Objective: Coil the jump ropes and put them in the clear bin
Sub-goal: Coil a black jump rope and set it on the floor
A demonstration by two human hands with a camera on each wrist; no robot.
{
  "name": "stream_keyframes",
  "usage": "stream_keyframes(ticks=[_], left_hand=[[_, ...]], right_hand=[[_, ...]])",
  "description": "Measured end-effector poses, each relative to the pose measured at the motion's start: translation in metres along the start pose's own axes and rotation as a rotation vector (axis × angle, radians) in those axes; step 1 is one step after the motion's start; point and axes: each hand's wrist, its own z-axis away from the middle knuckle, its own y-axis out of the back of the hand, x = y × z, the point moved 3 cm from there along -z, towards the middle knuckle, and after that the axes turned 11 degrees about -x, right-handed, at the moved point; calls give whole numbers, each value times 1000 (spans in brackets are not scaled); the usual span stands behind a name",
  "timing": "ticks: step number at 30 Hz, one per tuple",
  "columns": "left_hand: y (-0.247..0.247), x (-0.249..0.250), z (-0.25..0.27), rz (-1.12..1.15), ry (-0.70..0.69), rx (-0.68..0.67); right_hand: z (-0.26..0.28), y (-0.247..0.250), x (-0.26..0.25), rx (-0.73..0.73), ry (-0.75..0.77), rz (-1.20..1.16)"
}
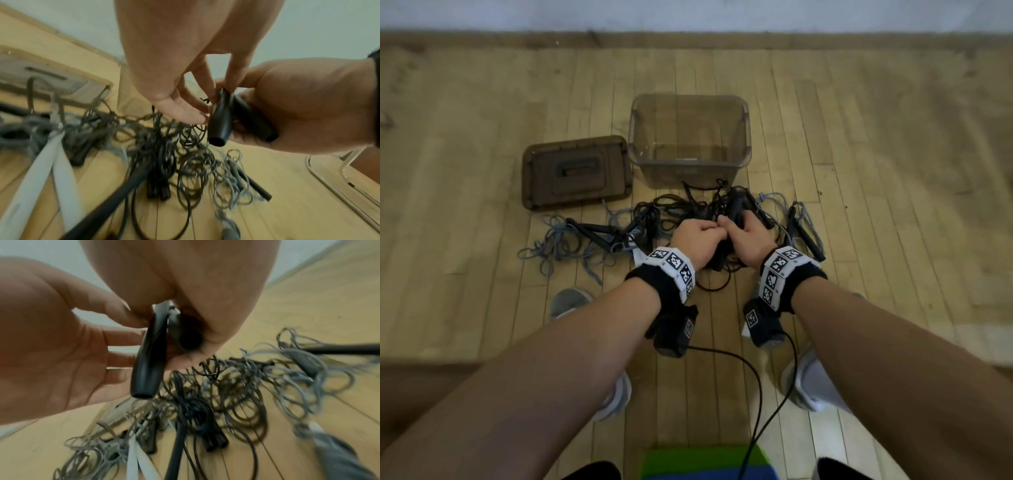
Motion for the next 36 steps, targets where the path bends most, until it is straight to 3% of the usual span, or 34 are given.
stream_keyframes(ticks=[6,9,16,21,25,31,36], left_hand=[[49,87,21,-7,-162,74],[66,138,37,-58,-263,81],[103,235,81,-162,-479,255],[122,265,97,-77,-701,416],[118,264,96,-66,-786,388],[115,269,83,-187,-705,423],[121,274,84,-53,-812,160]], right_hand=[[32,30,-106,-15,282,17],[48,52,-155,30,413,141],[84,88,-238,23,529,272],[106,96,-275,-67,613,134],[110,94,-279,-86,679,182],[102,97,-275,-81,700,89],[109,103,-282,-105,763,21]])
